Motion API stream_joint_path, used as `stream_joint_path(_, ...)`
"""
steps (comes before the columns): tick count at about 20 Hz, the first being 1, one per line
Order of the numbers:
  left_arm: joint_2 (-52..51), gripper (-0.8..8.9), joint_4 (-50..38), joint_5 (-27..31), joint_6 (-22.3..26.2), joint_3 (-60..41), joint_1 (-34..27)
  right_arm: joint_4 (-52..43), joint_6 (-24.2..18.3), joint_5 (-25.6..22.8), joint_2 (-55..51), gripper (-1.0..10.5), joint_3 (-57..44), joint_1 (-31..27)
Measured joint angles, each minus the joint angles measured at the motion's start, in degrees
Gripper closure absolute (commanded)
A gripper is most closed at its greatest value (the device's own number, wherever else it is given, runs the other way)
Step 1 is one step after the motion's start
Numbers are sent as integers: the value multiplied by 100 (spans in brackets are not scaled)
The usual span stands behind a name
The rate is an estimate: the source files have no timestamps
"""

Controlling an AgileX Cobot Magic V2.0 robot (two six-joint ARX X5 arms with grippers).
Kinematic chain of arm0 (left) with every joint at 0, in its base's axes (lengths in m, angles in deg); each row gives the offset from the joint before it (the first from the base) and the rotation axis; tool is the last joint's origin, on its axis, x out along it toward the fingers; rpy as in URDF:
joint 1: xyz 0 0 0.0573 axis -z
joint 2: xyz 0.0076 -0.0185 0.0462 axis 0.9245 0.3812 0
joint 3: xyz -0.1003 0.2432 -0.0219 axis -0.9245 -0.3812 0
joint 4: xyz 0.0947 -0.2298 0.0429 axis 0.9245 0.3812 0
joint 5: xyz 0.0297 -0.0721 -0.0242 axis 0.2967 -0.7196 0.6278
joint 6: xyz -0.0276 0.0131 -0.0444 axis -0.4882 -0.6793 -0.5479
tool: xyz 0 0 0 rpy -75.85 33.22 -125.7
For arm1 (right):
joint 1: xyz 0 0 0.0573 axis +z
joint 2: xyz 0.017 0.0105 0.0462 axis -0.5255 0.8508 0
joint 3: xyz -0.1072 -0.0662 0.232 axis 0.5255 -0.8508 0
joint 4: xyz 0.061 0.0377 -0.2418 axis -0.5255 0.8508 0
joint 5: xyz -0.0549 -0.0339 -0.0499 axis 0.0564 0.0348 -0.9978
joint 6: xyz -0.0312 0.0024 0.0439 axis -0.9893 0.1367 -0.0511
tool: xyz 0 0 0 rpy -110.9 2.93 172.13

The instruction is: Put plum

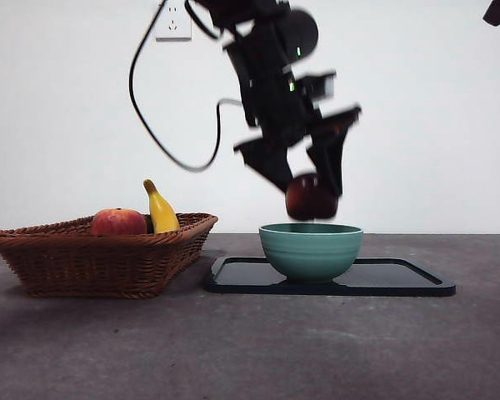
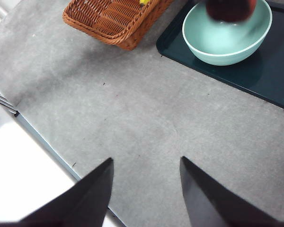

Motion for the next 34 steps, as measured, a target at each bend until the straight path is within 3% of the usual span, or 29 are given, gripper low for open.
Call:
stream_joint_path(5,-175,574,850,-11,0,994,-166,0,0,-4,0,724,0,0)
stream_joint_path(16,-2448,575,2778,-9,-7,1095,-986,0,0,-4,0,724,0,0)
stream_joint_path(20,-2968,580,2782,-9,-9,914,-1156,0,0,-4,0,724,0,0)
stream_joint_path(24,-3757,579,2782,-11,-9,136,-1283,0,0,-4,0,724,0,0)
stream_joint_path(27,-4312,579,2743,-9,-9,-1095,-1563,0,-2,-4,-15,724,0,0)
stream_joint_path(34,-5801,579,13,-11,-90,-4627,-2020,0,-2,7,-63,724,0,0)
